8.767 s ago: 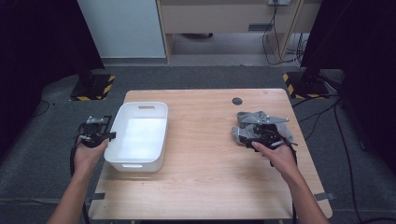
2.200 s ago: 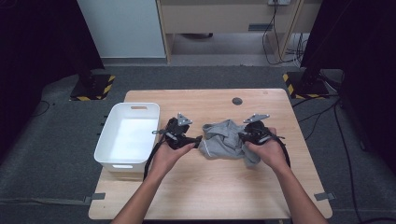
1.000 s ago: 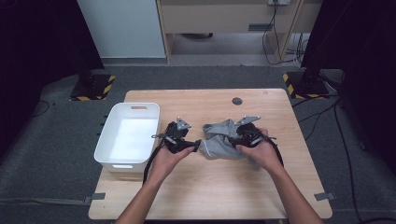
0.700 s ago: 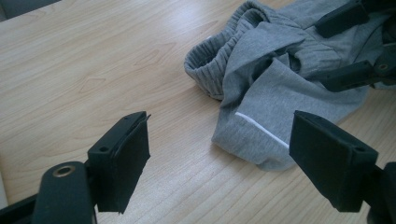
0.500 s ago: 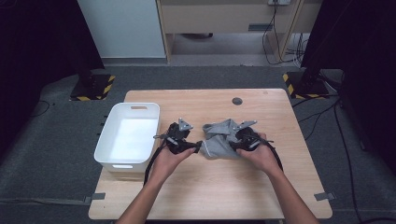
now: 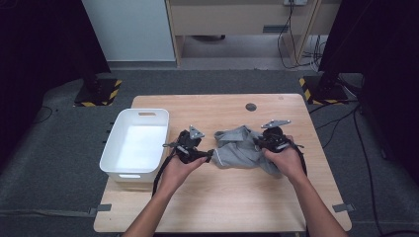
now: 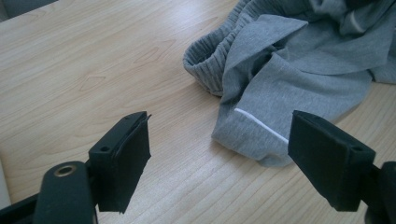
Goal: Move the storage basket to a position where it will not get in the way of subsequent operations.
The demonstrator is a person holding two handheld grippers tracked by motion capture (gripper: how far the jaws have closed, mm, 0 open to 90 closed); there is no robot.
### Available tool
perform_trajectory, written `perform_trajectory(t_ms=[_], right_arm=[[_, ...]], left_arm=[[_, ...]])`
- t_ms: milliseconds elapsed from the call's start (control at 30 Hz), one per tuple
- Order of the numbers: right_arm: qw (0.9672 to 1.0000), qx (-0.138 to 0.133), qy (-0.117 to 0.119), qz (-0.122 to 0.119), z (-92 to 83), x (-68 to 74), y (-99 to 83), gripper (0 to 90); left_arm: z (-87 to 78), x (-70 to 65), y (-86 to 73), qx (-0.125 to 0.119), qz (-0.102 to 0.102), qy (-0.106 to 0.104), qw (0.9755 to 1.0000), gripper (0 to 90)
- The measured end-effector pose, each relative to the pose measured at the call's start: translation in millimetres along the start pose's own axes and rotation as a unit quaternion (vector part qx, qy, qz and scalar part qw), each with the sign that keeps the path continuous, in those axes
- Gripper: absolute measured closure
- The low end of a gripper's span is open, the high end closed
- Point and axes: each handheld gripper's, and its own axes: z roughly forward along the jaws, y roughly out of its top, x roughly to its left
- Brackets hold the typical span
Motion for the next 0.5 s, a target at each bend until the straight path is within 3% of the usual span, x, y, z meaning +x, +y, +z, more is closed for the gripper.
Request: perform_trajectory(t_ms=[167,500], right_arm=[[0.9998,0.0,-0.012,0.015,-6.2,-17.0,-3.6,79.0],[0.9984,0.002,-0.03,0.048,-2.7,-42.3,-14.2,75.2]], left_arm=[[1.9,-1.0,1.7,-0.001,-0.004,-0.003,1.0,20.3],[9.0,0.9,3.3,0.004,-0.007,-0.002,1.0,21.5]])
